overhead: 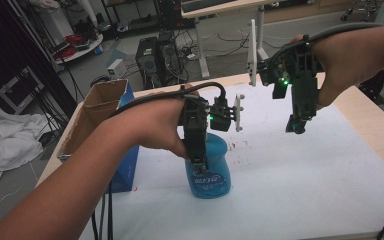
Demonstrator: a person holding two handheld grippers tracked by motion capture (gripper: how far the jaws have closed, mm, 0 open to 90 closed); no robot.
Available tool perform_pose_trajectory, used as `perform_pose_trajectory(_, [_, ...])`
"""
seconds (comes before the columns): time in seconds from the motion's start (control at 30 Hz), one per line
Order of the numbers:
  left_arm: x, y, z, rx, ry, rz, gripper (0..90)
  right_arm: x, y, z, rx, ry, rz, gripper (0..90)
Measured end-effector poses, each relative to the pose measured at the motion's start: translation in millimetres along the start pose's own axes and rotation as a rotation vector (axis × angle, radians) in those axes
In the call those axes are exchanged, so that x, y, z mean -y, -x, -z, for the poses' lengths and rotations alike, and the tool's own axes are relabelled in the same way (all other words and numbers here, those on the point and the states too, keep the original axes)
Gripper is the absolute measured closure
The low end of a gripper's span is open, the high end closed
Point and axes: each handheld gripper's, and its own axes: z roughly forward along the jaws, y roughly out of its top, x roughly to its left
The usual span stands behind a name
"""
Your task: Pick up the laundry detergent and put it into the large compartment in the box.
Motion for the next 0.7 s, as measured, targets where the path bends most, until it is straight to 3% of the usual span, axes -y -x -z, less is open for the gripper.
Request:
perform_pose_trajectory(0.13, [2.2,1.4,9.7,0.009,0.038,0.009,37.6,-0.7,-0.3,-0.4,0.001,0.001,0.002,2.8])
perform_pose_trajectory(0.33, [11.1,-0.3,33.7,-0.001,0.047,0.055,37.6,-0.1,-0.4,-0.9,0.002,-0.003,-0.003,2.8])
perform_pose_trajectory(0.53, [25.0,-3.8,76.5,0.006,0.058,0.125,37.7,-1.7,0.3,-1.3,0.001,0.0,0.005,2.8])
perform_pose_trajectory(0.7, [43.0,-6.9,114.3,-0.014,0.063,0.207,37.7,-4.8,-0.4,-2.2,0.0,-0.002,0.015,2.8])
